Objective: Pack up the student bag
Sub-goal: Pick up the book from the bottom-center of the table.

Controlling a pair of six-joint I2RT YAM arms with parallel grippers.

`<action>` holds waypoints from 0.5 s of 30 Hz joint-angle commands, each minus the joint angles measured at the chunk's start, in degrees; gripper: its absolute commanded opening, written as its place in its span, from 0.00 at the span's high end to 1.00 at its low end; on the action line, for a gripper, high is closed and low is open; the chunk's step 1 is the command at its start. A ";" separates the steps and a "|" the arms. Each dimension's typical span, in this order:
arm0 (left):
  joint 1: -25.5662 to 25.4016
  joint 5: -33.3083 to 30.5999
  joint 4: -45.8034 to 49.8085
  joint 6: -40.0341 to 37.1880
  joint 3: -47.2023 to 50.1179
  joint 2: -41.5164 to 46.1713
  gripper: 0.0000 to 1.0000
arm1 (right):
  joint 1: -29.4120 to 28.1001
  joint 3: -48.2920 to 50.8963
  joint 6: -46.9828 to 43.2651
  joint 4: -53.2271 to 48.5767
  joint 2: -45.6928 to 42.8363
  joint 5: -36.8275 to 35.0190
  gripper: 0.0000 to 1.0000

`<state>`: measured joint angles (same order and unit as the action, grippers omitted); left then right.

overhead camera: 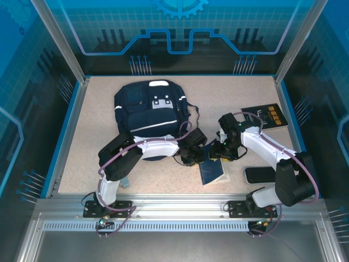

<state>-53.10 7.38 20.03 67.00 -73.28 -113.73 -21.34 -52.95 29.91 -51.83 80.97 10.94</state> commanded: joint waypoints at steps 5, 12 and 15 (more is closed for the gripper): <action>-0.44 1.88 -0.78 -0.67 0.29 -0.89 0.75 | -0.94 -1.11 -0.05 -2.15 -1.49 2.17 0.59; -0.22 1.36 -0.05 -1.29 0.16 -0.12 0.75 | -0.98 -2.16 0.67 -4.16 -2.14 -2.43 0.69; -0.07 1.31 0.11 -1.51 0.16 0.14 0.75 | -0.98 -2.34 0.50 -4.09 -1.48 -0.77 0.72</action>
<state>-53.08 7.38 20.05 66.92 -73.28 -113.73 -21.34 -53.71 30.35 -55.94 79.96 7.86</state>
